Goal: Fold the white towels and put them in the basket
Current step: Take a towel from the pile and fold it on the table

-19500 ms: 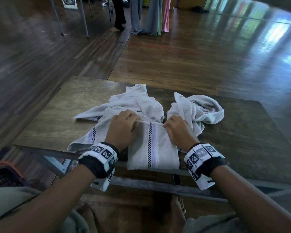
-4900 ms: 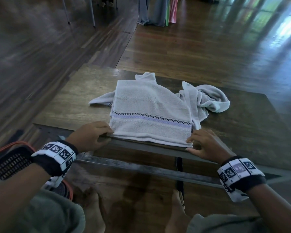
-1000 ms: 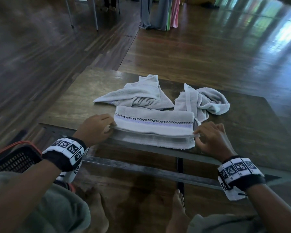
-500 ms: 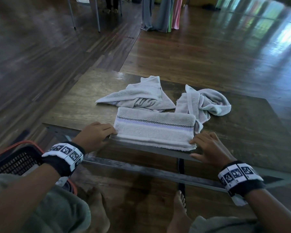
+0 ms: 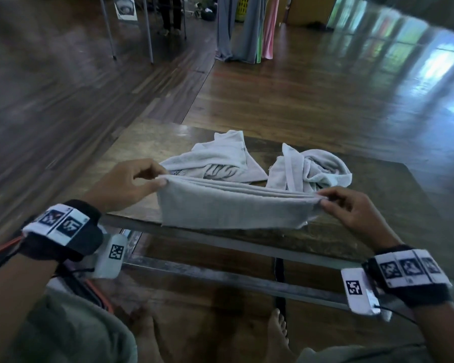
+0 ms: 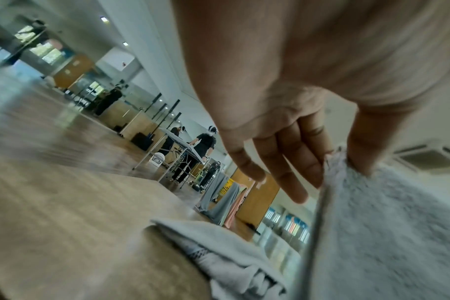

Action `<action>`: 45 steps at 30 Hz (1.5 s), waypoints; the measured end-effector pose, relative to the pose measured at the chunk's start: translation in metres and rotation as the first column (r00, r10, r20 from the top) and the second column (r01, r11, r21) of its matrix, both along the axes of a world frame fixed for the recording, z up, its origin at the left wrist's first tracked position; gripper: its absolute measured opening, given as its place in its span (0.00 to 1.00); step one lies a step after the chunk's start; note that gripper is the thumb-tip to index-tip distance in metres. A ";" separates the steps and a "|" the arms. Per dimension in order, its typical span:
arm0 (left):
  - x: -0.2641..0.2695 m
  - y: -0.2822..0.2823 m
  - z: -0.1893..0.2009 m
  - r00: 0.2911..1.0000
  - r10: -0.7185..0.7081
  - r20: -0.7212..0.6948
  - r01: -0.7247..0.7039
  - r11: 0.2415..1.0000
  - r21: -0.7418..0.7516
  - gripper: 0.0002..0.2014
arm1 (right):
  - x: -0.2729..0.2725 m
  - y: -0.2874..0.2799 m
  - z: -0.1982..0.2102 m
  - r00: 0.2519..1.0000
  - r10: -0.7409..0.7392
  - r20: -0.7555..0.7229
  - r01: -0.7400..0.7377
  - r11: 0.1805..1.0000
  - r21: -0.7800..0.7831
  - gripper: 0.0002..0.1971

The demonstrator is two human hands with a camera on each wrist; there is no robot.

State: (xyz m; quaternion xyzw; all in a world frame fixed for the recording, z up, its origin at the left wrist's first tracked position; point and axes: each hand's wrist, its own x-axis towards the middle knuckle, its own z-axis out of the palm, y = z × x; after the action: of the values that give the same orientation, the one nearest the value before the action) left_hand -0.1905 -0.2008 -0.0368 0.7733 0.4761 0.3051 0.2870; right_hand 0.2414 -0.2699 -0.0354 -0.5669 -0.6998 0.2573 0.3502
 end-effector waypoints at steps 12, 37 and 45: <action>0.037 0.045 -0.048 0.846 0.192 -0.497 -0.192 0.980 0.053 0.09 | -0.004 0.072 -0.047 0.924 -0.061 0.377 0.158 0.960 -0.231 0.08; 0.110 -0.011 -0.100 0.688 0.009 -0.726 0.086 0.992 0.094 0.41 | -0.012 0.067 -0.046 0.886 -0.452 0.109 0.464 0.844 -0.269 0.09; 0.105 -0.009 -0.105 0.699 -0.016 -0.715 0.090 0.994 0.066 0.43 | -0.014 0.053 -0.067 0.918 -0.118 0.379 0.287 0.858 -0.427 0.19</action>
State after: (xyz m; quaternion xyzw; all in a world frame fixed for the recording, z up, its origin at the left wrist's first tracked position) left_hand -0.0859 -0.2095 -0.1414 0.8572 0.5124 -0.0038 0.0517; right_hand 0.2271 -0.2167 -0.1027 -0.7423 -0.6006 0.2798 0.1003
